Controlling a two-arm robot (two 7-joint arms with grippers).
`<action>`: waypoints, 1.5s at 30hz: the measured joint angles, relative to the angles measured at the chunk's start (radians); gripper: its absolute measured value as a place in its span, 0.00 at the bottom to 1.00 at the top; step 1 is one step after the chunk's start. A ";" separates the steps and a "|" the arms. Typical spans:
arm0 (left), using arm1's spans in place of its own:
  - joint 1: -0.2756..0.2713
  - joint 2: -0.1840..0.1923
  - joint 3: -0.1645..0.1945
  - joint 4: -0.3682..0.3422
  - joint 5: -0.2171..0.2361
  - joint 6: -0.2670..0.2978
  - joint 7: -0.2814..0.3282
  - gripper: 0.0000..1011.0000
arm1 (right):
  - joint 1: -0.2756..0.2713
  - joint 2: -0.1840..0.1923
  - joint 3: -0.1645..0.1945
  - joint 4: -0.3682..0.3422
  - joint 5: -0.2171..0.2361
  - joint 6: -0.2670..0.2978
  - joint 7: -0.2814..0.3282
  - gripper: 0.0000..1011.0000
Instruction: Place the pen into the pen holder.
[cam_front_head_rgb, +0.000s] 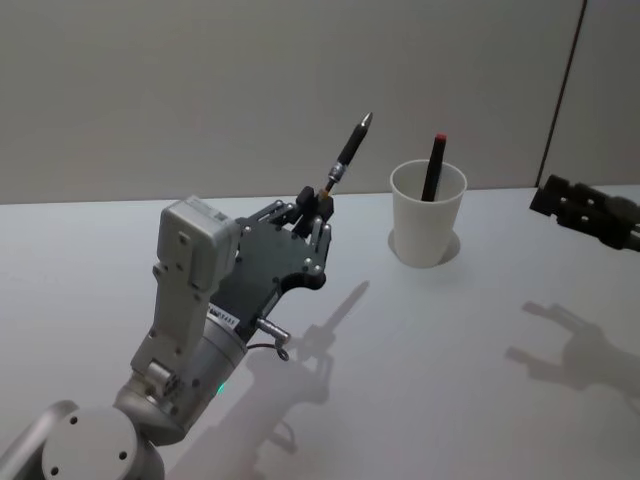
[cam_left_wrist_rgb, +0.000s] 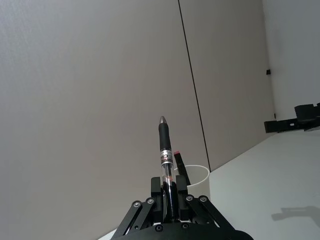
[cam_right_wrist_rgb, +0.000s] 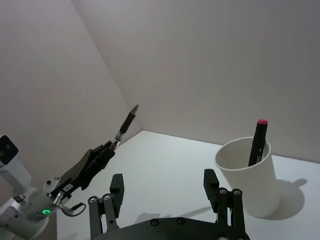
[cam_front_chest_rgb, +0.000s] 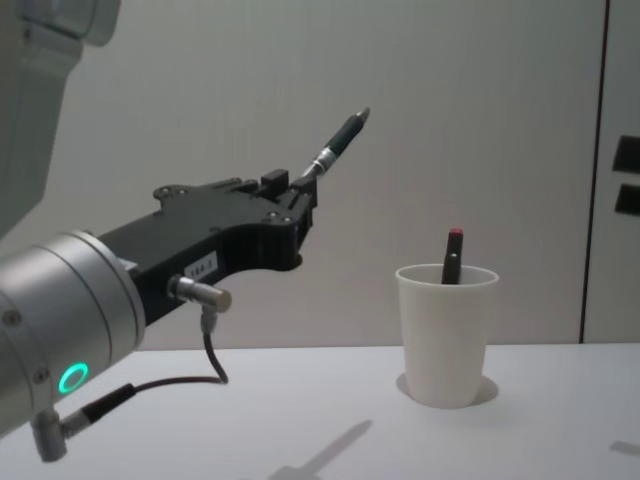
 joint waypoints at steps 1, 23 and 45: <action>0.001 0.000 0.000 0.000 0.000 -0.002 0.000 0.17 | 0.002 0.000 -0.002 0.002 0.004 0.010 -0.001 0.99; 0.027 -0.008 0.009 0.045 0.028 -0.051 -0.004 0.17 | 0.069 -0.037 -0.076 0.055 0.150 0.309 -0.011 0.99; 0.033 -0.013 0.010 0.064 0.034 -0.069 -0.022 0.17 | 0.092 -0.057 -0.109 0.066 0.216 0.375 -0.031 0.99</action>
